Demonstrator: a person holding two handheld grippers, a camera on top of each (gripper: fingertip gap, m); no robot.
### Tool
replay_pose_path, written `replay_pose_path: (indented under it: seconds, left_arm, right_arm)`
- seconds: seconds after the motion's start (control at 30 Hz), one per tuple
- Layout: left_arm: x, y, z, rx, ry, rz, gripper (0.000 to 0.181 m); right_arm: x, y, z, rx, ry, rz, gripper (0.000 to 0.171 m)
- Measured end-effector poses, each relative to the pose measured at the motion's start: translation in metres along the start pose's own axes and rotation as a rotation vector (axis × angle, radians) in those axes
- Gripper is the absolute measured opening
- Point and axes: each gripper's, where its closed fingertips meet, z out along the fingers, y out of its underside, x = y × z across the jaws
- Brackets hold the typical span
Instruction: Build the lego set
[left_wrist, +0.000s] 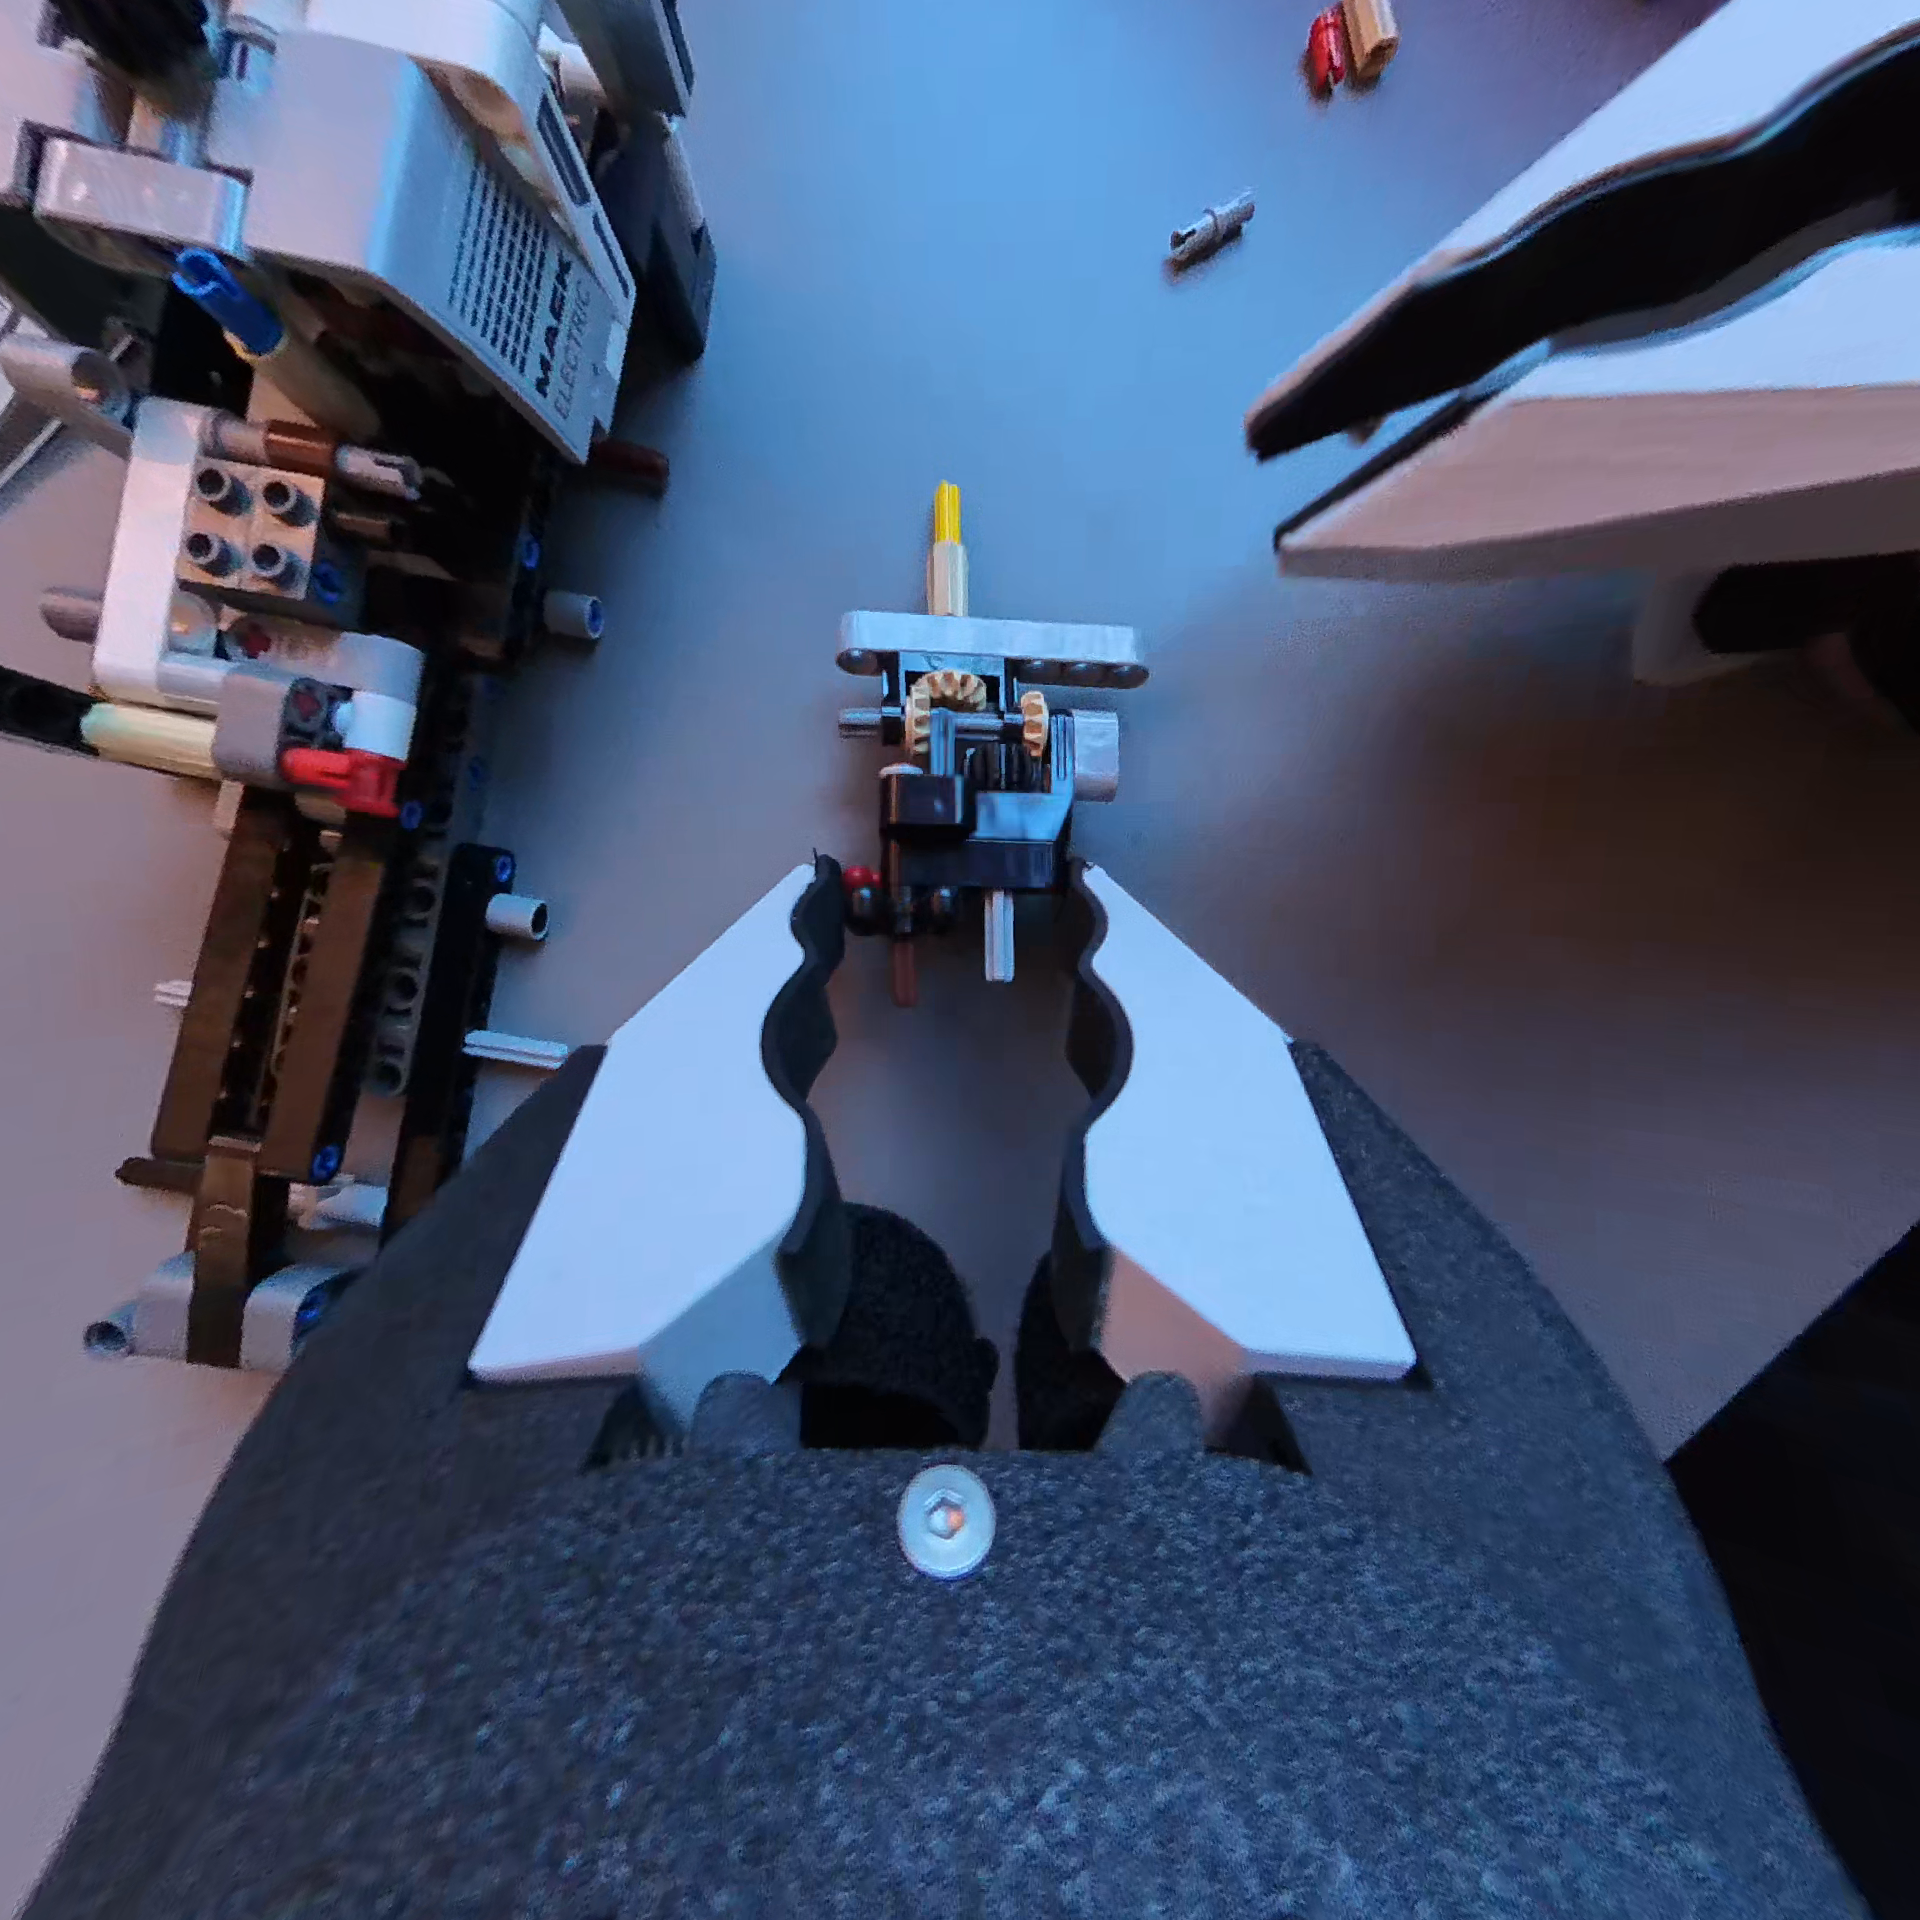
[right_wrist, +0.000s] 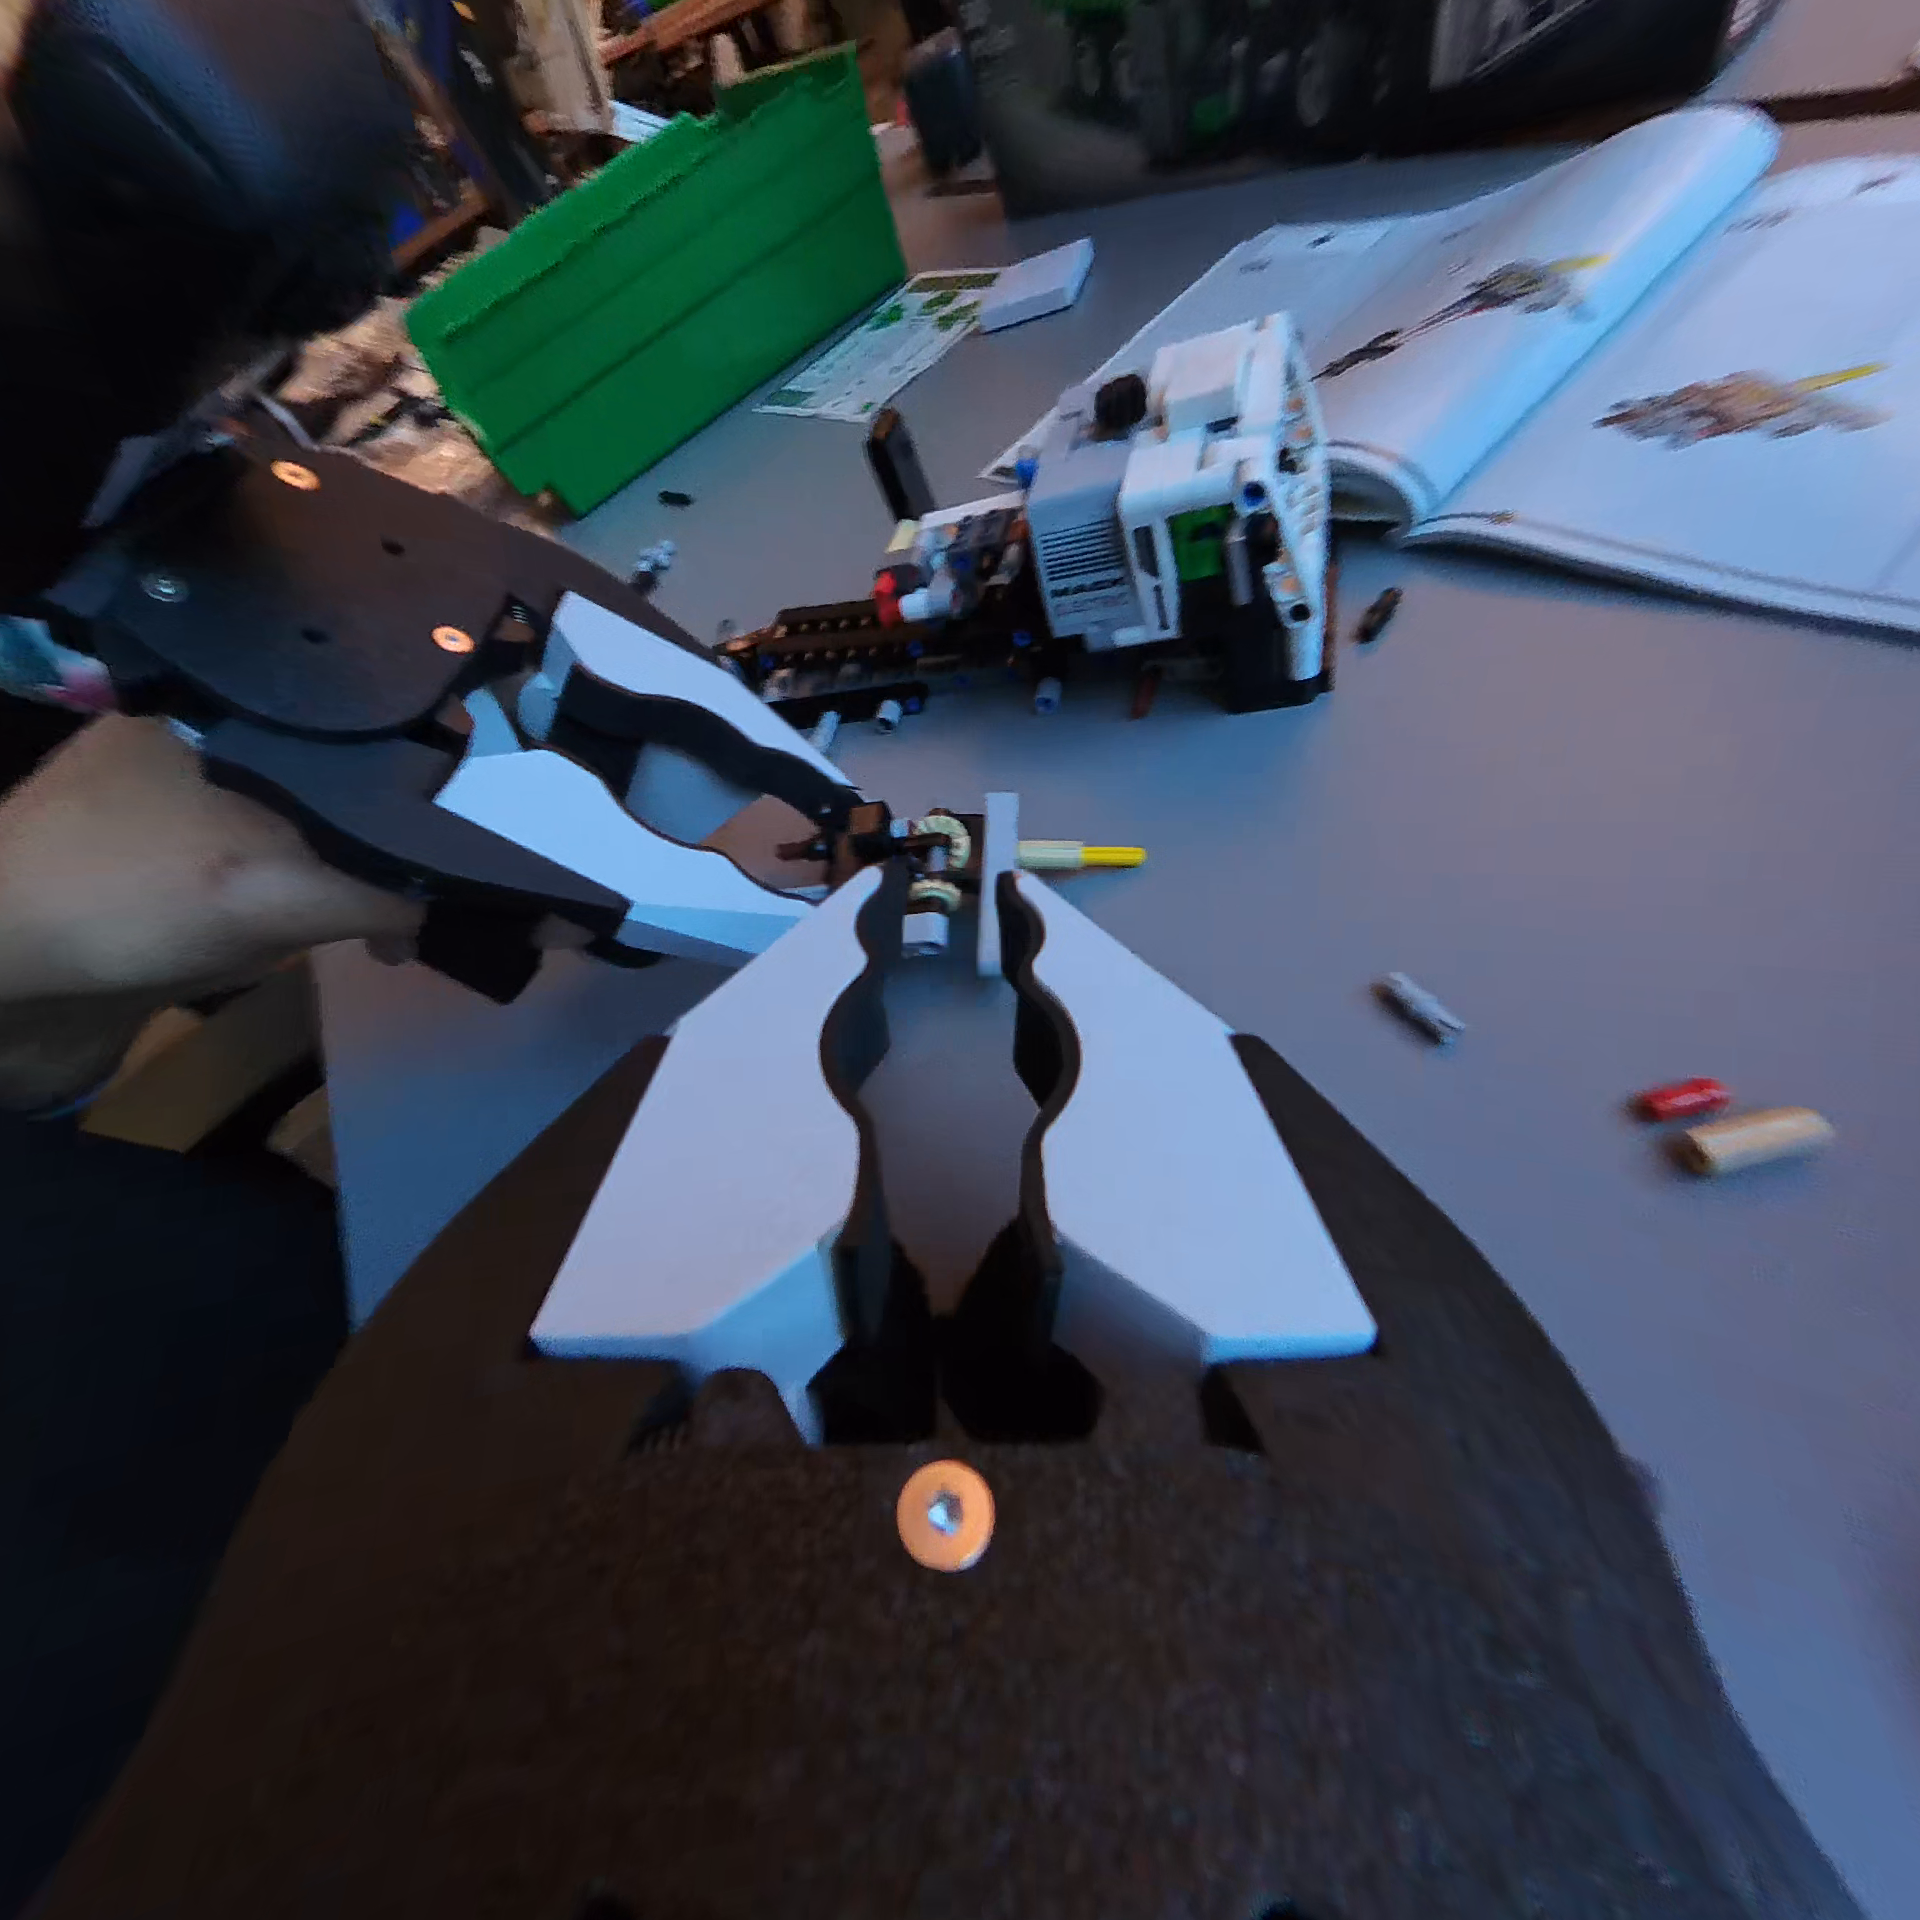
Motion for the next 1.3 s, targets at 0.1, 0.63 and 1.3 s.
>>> replay_pose_path:
  seconds: [0.1, 0.63, 1.3]
  left_arm:
    - [0.000, -0.005, -0.002, 0.045, 0.026, -0.026, 0.060]
    - [-0.120, -0.017, -0.113, 0.731, -0.123, -0.089, 0.068]
    - [-0.241, 0.122, -0.119, 0.337, -0.435, -0.456, 0.040]
  right_arm:
    - [0.017, -0.003, -0.007, 0.008, 0.119, -0.051, 0.017]
    - [0.107, -0.044, -0.013, 0.048, 0.444, -0.122, 0.021]
    - [0.104, -0.060, -0.017, 0.132, 0.466, -0.193, 0.017]
